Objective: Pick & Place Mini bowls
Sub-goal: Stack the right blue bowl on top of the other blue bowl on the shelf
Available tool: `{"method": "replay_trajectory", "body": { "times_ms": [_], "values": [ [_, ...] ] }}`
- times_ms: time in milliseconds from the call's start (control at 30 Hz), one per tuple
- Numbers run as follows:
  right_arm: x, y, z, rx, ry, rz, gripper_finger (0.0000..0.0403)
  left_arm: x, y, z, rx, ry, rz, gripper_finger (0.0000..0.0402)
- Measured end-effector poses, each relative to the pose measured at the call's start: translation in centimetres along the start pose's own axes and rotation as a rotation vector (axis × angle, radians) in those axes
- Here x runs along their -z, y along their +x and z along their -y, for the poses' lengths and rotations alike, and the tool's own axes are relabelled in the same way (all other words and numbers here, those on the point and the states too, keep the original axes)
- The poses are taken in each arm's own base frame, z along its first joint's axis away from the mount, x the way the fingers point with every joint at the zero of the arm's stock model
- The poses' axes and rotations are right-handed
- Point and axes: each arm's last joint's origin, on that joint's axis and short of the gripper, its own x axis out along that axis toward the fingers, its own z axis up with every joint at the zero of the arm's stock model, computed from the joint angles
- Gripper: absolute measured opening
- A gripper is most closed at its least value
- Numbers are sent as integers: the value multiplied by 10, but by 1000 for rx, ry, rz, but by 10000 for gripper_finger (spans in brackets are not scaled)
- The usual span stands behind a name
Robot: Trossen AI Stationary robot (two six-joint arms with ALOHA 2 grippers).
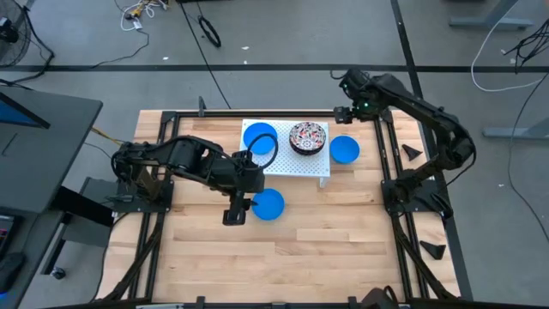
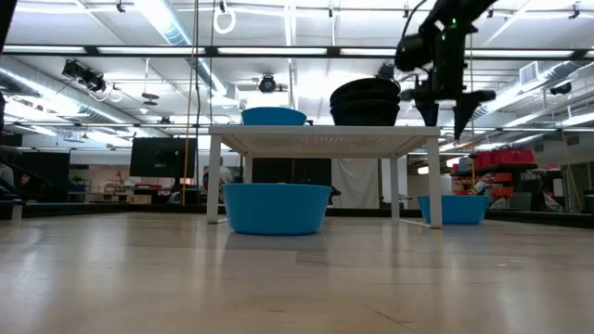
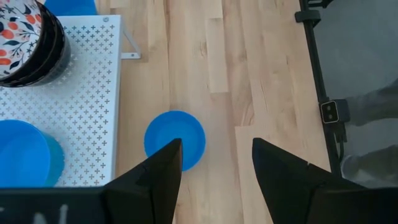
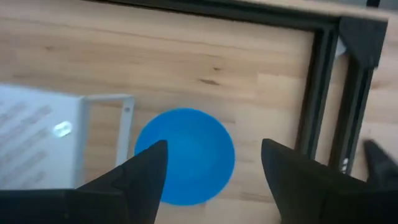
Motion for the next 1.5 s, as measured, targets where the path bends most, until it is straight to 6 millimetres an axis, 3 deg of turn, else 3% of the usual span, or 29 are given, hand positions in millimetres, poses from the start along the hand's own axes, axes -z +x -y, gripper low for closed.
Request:
{"method": "replay_trajectory", "body": {
  "times_ms": [233,600,1033,1333,1500],
  "values": [
    [15,44,17,103,111,-94,260,0,0,0,-13,16,1,199],
    [55,76,43,84,249,-93,260,0,0,-1,-34,18,3,199],
    [87,114,35,-43,378,-90,260,1,0,-1,-34,18,-8,199],
    [105,137,41,-46,424,-121,259,1,0,-3,-34,15,-8,199],
    [109,139,42,-37,397,-137,227,1,0,-3,-37,14,-7,199]
  ]
}}
